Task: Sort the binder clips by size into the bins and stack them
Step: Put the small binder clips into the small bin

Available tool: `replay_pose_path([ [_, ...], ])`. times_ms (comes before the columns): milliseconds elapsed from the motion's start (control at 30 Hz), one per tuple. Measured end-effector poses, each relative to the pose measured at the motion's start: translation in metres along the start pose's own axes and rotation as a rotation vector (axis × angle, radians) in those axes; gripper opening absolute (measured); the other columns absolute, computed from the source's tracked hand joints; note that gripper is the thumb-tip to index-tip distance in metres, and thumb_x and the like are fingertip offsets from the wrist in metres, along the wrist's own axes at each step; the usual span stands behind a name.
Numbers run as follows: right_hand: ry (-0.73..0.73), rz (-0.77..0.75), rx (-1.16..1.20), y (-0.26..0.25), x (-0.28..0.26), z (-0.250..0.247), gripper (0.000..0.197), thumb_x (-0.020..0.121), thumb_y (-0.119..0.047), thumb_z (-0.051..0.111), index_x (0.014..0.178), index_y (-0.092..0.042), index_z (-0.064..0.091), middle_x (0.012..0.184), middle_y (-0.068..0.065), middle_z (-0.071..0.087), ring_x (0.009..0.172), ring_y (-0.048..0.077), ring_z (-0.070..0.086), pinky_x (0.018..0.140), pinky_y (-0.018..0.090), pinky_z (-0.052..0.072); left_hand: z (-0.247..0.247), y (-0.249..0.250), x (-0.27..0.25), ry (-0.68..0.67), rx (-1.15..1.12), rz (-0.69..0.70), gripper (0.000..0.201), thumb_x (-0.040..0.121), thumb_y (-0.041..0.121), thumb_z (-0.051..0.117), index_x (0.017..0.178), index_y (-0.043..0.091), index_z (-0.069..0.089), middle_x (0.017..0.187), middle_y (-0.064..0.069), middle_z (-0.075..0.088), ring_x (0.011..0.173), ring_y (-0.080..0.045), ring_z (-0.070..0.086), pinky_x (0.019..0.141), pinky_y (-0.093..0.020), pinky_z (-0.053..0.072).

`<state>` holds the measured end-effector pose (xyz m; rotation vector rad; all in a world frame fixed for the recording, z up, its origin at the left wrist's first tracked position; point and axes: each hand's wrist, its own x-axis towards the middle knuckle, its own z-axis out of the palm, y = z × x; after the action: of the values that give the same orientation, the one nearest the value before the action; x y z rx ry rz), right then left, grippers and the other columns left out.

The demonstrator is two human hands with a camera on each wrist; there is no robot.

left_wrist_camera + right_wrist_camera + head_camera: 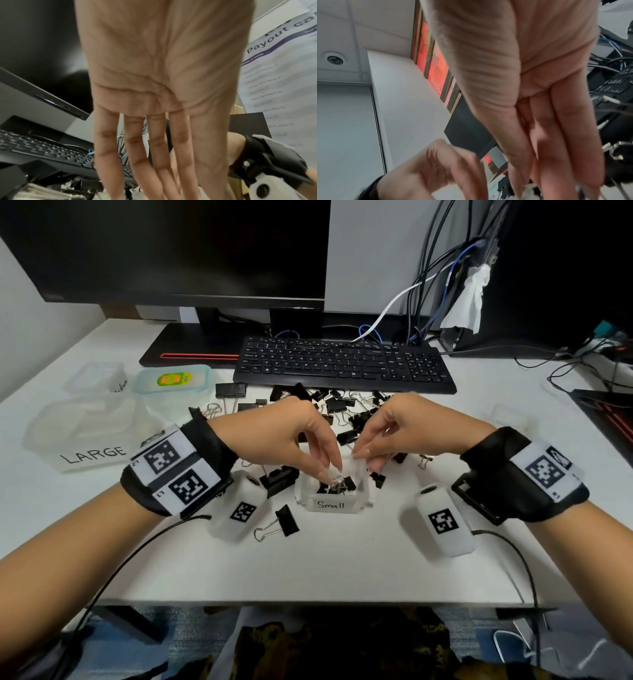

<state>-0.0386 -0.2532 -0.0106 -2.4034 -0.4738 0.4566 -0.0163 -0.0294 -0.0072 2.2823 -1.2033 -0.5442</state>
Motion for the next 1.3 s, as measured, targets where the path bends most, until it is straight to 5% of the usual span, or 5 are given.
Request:
replay_pose_path([
  [433,0.257,0.092,0.007,0.001,0.024,-0.06,0.014,0.091,-0.018,0.065,0.1,-0.014,0.076,0.085,0.002,0.077,0.08,0.005,0.073,0.074,0.019,0.059,-0.035,-0.003,0.023,0.129,-0.043,-0.068,0.021,0.083,0.032,0.072,0.1,0.02,0.076,0.092,0.005,0.075,0.084,-0.008,0.069,0.06,-0.005,0.043],
  [533,0.227,0.141,-0.207,0.007,0.039,-0.058,0.019,0.095,-0.018,0.059,0.107,-0.016,0.075,0.093,-0.005,0.073,0.08,0.002,0.066,0.071,0.018,0.055,-0.037,-0.009,0.039,0.103,0.028,-0.142,0.024,0.083,0.038,0.07,0.101,0.023,0.074,0.095,0.006,0.074,0.09,-0.01,0.069,0.078,-0.019,0.054],
  [733,0.077,0.336,-0.539,0.027,0.054,-0.047,0.034,0.099,-0.024,0.049,0.13,-0.016,0.061,0.128,0.007,0.06,0.114,0.025,0.056,0.093,0.033,0.048,-0.031,-0.034,0.069,0.058,0.19,-0.267,0.038,0.085,0.044,0.066,0.115,0.021,0.067,0.113,0.007,0.066,0.105,-0.012,0.061,0.083,-0.021,0.044],
  [1000,0.162,0.273,-0.324,0.043,0.05,-0.055,0.036,0.096,-0.003,0.044,0.114,-0.021,0.068,0.11,0.001,0.067,0.101,0.019,0.065,0.069,0.024,0.054,-0.028,-0.045,0.093,0.082,0.173,-0.196,0.03,0.087,0.029,0.069,0.114,0.017,0.069,0.11,0.005,0.068,0.096,-0.008,0.061,0.079,-0.014,0.043],
  [1300,0.12,0.331,-0.489,0.059,0.058,-0.054,0.044,0.091,0.001,0.046,0.128,-0.016,0.063,0.129,0.006,0.062,0.118,0.026,0.055,0.101,0.031,0.043,-0.028,-0.039,0.144,0.071,0.37,-0.156,0.037,0.091,0.005,0.056,0.127,0.013,0.059,0.122,-0.004,0.062,0.11,-0.021,0.059,0.096,-0.034,0.048],
])
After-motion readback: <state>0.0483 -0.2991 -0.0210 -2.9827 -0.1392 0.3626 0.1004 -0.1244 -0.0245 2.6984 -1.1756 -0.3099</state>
